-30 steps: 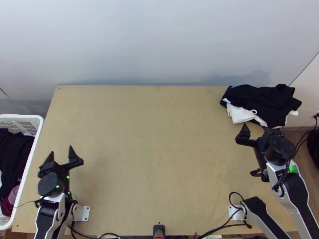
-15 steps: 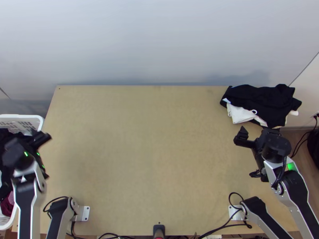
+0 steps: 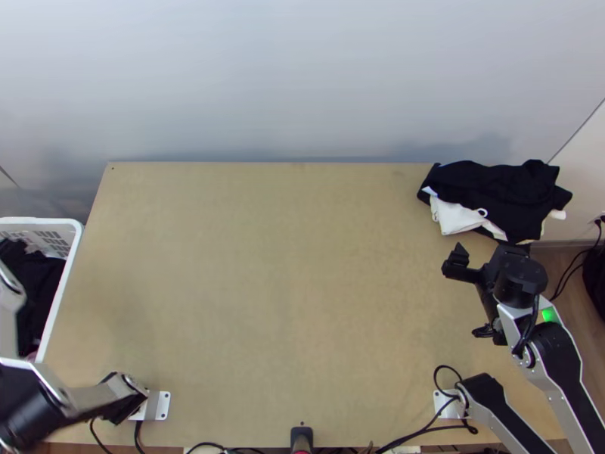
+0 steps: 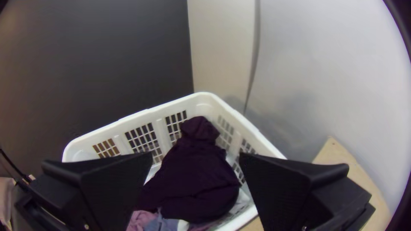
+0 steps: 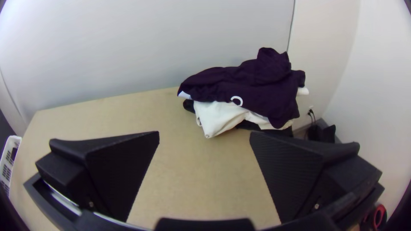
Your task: Fold the t-shirt
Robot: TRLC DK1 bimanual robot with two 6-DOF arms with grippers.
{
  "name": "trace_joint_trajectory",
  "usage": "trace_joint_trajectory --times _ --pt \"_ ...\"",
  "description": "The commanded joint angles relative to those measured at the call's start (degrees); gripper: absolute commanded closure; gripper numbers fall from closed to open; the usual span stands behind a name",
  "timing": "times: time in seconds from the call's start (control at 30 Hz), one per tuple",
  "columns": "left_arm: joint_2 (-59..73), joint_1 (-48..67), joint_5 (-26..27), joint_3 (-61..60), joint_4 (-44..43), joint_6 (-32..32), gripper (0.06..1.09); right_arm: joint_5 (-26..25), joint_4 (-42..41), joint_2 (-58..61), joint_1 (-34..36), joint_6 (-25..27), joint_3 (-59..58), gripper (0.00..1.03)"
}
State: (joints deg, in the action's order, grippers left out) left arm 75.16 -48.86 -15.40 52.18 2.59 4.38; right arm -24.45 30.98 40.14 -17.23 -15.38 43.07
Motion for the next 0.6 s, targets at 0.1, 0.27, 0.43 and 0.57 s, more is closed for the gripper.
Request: trace_joint_trajectory --times 0.1,0.27,0.43,0.57 --pt "26.09 -9.32 0.46 13.03 0.75 -3.85 0.1 -0.25 0.92 0.64 0.01 0.17 -0.27 0.04" --pt "35.41 -9.5 0.63 17.43 1.37 -4.47 0.1 -0.87 1.71 1.17 0.1 0.26 0.09 0.04" --pt "44.29 -9.32 0.63 22.35 1.45 -4.03 0.1 -1.39 2.94 1.52 0.53 0.79 0.79 0.04" --pt "49.56 -9.59 0.63 26.74 1.72 -3.42 0.11 -1.92 4.26 1.52 1.15 1.05 1.05 0.04"
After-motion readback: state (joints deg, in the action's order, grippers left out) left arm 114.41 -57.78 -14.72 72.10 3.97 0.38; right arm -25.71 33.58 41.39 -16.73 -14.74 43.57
